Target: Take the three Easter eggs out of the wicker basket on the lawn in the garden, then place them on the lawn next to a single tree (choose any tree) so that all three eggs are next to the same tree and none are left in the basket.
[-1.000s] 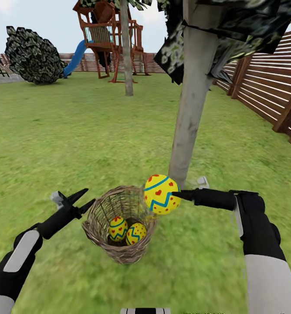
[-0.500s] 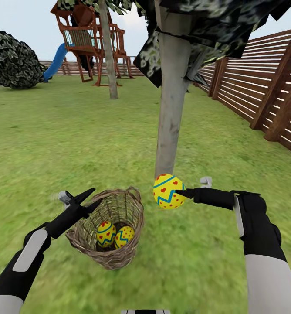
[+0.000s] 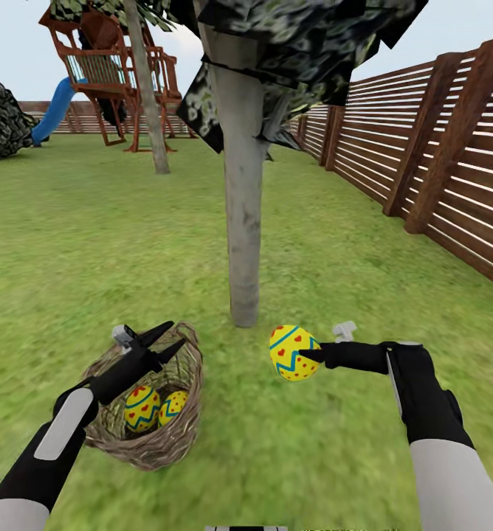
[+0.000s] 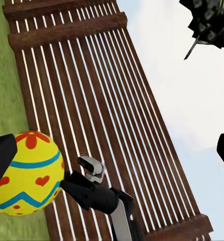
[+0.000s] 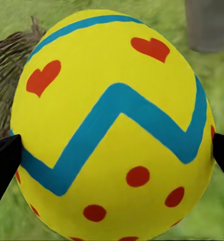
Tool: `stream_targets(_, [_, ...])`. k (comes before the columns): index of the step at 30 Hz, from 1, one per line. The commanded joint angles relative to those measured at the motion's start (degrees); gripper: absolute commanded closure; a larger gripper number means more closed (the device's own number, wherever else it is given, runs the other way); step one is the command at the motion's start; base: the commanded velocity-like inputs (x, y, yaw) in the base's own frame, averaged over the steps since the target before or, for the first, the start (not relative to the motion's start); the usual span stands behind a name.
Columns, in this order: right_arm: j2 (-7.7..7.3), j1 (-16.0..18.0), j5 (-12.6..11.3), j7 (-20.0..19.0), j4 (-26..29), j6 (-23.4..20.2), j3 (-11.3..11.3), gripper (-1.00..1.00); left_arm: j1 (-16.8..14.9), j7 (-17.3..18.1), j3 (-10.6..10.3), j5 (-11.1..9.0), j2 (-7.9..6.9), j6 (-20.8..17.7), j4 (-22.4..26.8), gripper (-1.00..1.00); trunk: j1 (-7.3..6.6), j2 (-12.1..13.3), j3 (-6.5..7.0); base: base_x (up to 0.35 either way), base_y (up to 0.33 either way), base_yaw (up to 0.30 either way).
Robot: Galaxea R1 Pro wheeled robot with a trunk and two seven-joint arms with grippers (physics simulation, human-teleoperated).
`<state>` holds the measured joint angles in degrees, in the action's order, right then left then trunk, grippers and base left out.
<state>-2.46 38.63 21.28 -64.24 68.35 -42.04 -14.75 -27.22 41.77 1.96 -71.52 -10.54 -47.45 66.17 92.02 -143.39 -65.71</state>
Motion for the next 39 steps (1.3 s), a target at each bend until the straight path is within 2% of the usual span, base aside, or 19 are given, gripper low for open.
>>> stream_targets(1, [0.06, 0.0, 0.4, 0.1, 0.0, -0.2, -0.1, 1.0, 0.0, 0.0, 0.0, -0.1, -0.01, -0.3, 0.0, -1.0, -0.01, 0.0, 0.02, 0.0, -0.283, -0.222])
stream_targets(9, [0.13, 0.0, 0.5, 0.9, 0.0, 0.7, -0.1, 1.0, 0.0, -0.1, 0.0, -0.1, 0.11, -0.3, 0.0, -1.0, -0.01, 0.0, 0.36, 0.0, -0.323, -0.157])
stream_targets(12, [0.26, 0.0, 0.7, 5.0, -0.1, 1.3, 0.0, 1.0, 0.0, -0.1, 0.1, -0.1, 0.25, -0.3, -0.1, -1.0, -0.01, 0.0, 0.37, 0.0, -0.335, -0.002])
stream_targets(15, [0.33, 0.0, 0.7, 6.0, -0.1, 1.4, 0.0, 1.0, 0.0, -0.1, 0.1, -0.1, 0.29, -0.3, -0.1, -1.0, -0.01, 0.0, 0.37, 0.0, -0.184, 0.046])
stream_targets(21, [0.5, 0.0, 0.6, 8.0, 0.0, 1.3, 0.0, 1.0, 0.0, -0.1, 0.1, -0.1, 0.34, -0.2, -0.4, -1.0, -0.01, 0.0, 0.37, 0.0, -0.013, 0.268])
stream_targets(26, [0.57, 0.0, 0.5, 17.9, -0.1, 1.3, 0.0, 1.0, 0.0, -0.1, 0.1, -0.1, 0.34, -0.2, -0.3, -1.0, -0.01, 0.0, 0.31, 0.0, 0.0, 0.292])
stream_targets(28, [0.59, 0.0, 0.3, 20.4, -0.1, 1.3, 0.1, 1.0, 0.0, 0.0, 0.1, -0.1, 0.34, -0.2, -0.3, -1.0, -0.01, 0.0, 0.26, 0.009, -0.007, 0.29])
stream_targets(31, [0.61, 0.0, 0.4, 21.2, -0.6, 1.4, 0.1, 1.0, 0.0, 0.0, -0.9, -0.1, 0.34, -0.1, -0.3, -1.0, -0.01, 0.0, 0.18, 0.113, -0.128, 0.29])
stream_targets(36, [0.74, 0.0, 0.4, 23.8, -2.1, 1.8, 0.2, 1.0, 0.0, 0.0, -1.2, -0.1, 0.34, -0.1, -0.4, -1.0, -0.01, 0.0, 0.05, 0.207, -0.237, 0.289])
stream_targets(39, [0.79, 0.0, 0.4, 24.5, -3.3, 6.4, 0.2, 1.0, 0.0, 0.0, -1.3, -0.1, 0.34, -0.1, -0.3, -1.0, -0.01, 0.0, -0.05, 0.217, -0.255, 0.273])
